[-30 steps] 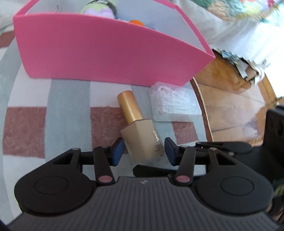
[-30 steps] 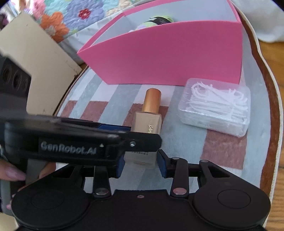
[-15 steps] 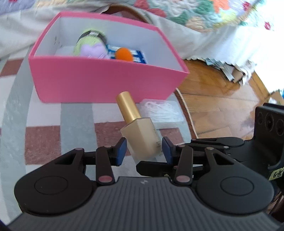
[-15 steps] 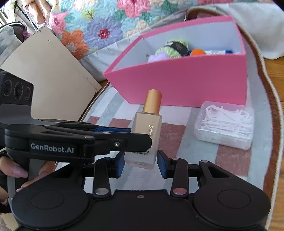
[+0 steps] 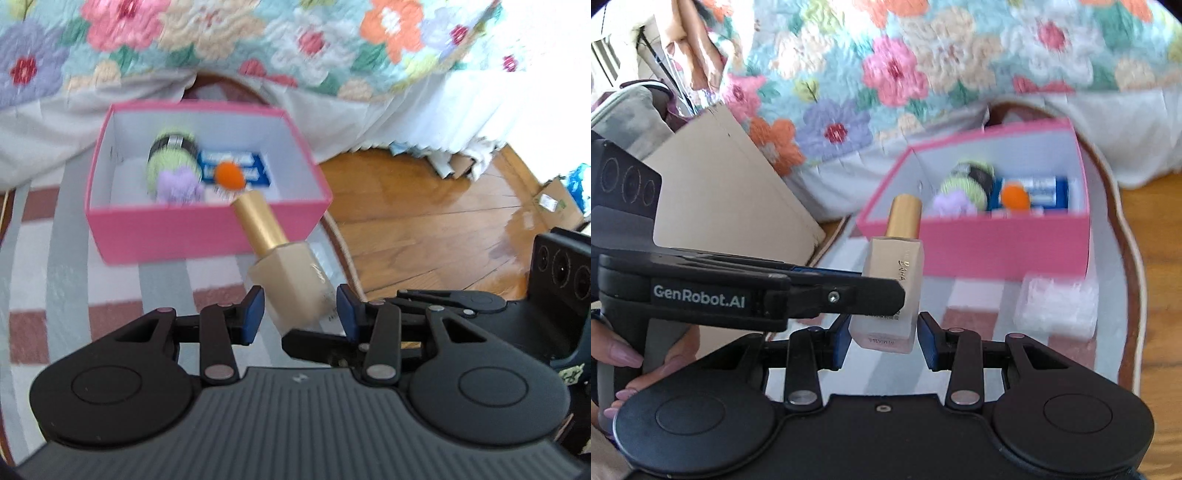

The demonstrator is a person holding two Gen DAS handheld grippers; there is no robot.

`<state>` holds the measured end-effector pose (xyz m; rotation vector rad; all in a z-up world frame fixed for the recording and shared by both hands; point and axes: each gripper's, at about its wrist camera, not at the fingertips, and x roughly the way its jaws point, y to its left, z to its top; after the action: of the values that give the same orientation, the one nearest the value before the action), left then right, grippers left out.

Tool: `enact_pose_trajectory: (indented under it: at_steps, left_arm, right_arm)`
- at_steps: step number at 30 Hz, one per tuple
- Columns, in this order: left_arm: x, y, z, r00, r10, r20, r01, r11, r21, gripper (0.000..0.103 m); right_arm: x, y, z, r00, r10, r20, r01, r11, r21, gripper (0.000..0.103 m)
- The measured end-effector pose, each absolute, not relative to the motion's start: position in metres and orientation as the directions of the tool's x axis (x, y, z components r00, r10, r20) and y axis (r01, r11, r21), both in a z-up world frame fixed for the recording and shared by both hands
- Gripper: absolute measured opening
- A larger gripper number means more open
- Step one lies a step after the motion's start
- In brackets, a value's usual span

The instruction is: Organize objects

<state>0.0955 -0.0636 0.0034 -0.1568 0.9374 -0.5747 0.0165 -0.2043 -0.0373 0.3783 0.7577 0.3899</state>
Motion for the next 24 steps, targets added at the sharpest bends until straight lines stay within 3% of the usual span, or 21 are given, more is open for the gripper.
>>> enact_pose_trajectory:
  at_steps: [8,16,17,18,24]
  left_arm:
    - [0.127,-0.058,0.071,0.501,-0.608,-0.616,0.499,0.784,-0.369,0.037]
    - [0.155,-0.035,0.028,0.458,-0.631,-0.626,0.379,0.776,-0.505,0.036]
    - [0.156,-0.031,0.021,0.460,-0.620,-0.636,0.359,0.784,-0.506,0.036]
    - [0.156,-0.024,0.011,0.463,-0.608,-0.645,0.331,0.793,-0.510,0.036]
    - [0.161,0.002,-0.042,0.410,-0.584,-0.700,0.213,0.808,-0.549,0.036]
  right_arm:
    - [0.040,-0.194,0.034,0.743,0.428,-0.515,-0.249,0.891,0.380,0.041]
    - [0.072,-0.182,-0.013,0.678,0.417,-0.606,-0.199,0.897,0.395,0.039]
    - [0.074,-0.183,-0.024,0.668,0.417,-0.616,-0.182,0.895,0.408,0.032]
    - [0.073,-0.185,-0.032,0.665,0.416,-0.621,-0.173,0.894,0.413,0.005]
    - [0.087,-0.199,-0.073,0.626,0.443,-0.642,-0.094,0.860,0.502,0.003]
